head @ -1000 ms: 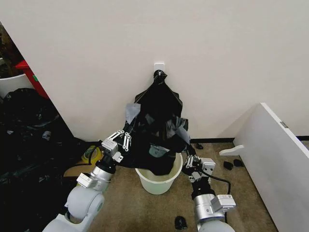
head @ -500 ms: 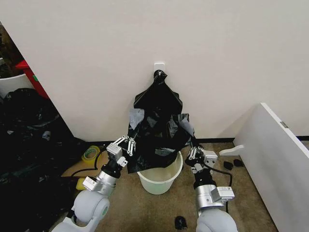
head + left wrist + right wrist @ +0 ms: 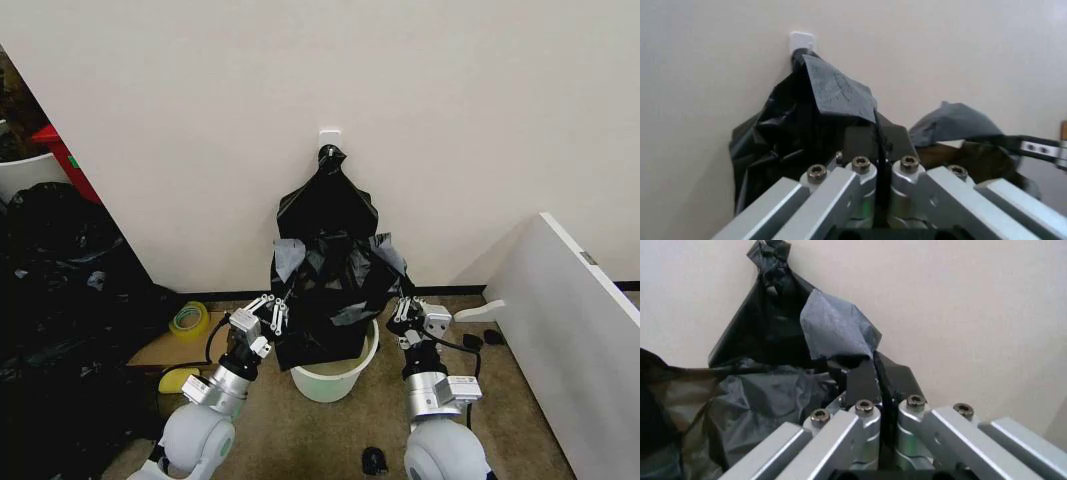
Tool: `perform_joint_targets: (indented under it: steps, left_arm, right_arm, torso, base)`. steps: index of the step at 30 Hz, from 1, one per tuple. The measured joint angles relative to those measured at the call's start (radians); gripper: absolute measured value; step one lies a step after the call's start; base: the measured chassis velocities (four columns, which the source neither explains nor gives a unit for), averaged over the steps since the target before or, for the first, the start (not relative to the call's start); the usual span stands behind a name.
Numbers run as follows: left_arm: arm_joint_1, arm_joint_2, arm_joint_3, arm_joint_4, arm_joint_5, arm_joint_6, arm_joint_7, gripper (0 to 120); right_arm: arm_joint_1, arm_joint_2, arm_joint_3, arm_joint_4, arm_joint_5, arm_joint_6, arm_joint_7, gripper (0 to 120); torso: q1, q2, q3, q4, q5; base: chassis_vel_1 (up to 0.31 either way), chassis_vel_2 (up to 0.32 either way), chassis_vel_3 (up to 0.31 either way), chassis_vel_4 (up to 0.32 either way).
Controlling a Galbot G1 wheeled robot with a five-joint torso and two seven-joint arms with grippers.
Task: Place the garbage bag over the trash bin.
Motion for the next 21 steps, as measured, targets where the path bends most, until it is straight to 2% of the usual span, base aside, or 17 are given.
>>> perform_joint_targets:
  steps: [11, 15, 19, 21]
  left_arm:
    - [0.011, -0.020, 0.009, 0.104, 0.047, -0.049, 0.036, 0]
    - [0.016, -0.024, 0.010, 0.141, 0.088, -0.049, 0.002, 0]
    - [0.030, -0.025, 0.013, 0.166, 0.158, -0.024, -0.101, 0]
    - [0.033, -0.024, 0.015, 0.166, 0.162, -0.018, -0.116, 0]
  right_arm:
    - [0.011, -0.004, 0.005, -0.065, -0.017, 0.020, 0.004, 0]
    - [-0.008, -0.010, -0.022, -0.087, -0.063, 0.014, 0.013, 0]
    - [-0.042, -0.040, -0.061, -0.103, -0.103, -0.034, 0.040, 0]
    - [-0.046, -0.046, -0.064, -0.103, -0.102, -0.045, 0.046, 0]
  torso:
    - [0.000, 0.000, 0.000, 0.0000, -0.0001]
    - [0.000, 0.000, 0.000, 0.0000, 0.0000]
    - [0.000, 0.000, 0.000, 0.0000, 0.0000]
    - [0.000, 0.000, 0.000, 0.0000, -0.0001]
  base:
    - [0.000, 0.000, 0.000, 0.000]
    - [0.000, 0.000, 0.000, 0.000]
    - [0.000, 0.000, 0.000, 0.000]
    - [0.000, 0.000, 0.000, 0.000]
